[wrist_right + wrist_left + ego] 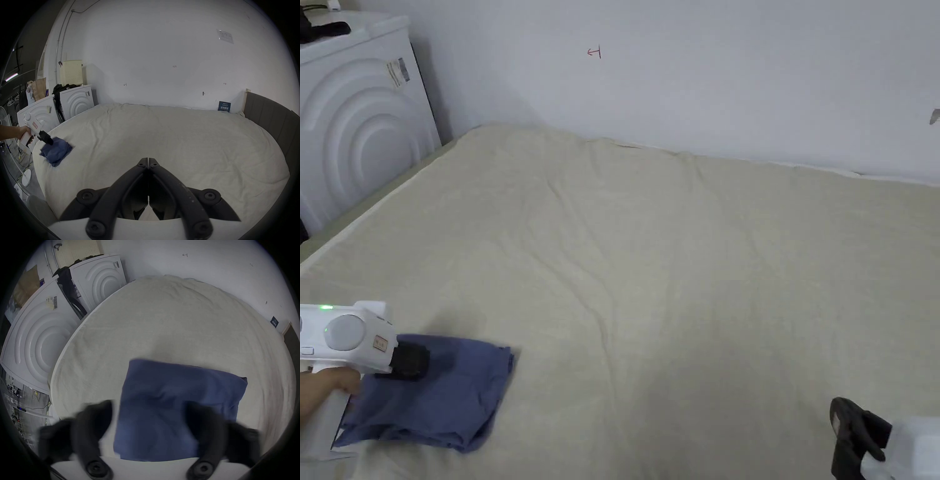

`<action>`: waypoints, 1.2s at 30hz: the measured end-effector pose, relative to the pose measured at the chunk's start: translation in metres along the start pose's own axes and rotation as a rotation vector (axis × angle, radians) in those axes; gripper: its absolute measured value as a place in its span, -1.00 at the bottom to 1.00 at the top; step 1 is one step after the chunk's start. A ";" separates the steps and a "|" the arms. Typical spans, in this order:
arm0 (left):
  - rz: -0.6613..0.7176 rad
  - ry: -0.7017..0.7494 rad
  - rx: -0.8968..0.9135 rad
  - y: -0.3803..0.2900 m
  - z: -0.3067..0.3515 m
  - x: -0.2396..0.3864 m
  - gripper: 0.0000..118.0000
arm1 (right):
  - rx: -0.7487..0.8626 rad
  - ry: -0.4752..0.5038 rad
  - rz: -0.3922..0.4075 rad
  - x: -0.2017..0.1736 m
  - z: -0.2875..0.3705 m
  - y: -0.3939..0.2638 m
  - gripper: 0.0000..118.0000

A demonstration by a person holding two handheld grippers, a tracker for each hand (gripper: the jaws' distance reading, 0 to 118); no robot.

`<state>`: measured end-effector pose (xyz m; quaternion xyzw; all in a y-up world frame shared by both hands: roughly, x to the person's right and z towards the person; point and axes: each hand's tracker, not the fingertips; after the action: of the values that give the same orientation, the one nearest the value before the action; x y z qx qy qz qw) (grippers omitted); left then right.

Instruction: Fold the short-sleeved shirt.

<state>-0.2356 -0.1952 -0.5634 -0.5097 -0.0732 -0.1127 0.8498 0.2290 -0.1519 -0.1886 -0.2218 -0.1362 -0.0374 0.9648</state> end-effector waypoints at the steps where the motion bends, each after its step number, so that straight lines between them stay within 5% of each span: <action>1: 0.000 0.001 0.012 -0.002 0.004 0.003 1.00 | 0.007 0.001 0.001 0.000 0.003 0.002 -0.97; 13: 0.040 0.026 0.336 -0.007 0.143 0.059 0.89 | 0.159 0.007 0.015 0.011 0.073 0.046 -0.97; 23: -0.015 -0.030 0.833 -0.052 0.300 0.155 0.86 | 0.291 -0.118 0.047 0.035 0.141 0.081 -0.97; 32: -0.008 -0.152 1.102 -0.112 0.338 0.255 0.84 | 0.369 -0.201 0.057 0.075 0.188 0.087 -0.97; 36: -0.039 -0.187 1.156 -0.137 0.335 0.293 0.47 | 0.390 -0.240 0.065 0.091 0.201 0.083 -0.97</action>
<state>0.0067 0.0039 -0.2193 0.0300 -0.2069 -0.0246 0.9776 0.2779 0.0102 -0.0238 -0.0380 -0.2475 0.0474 0.9670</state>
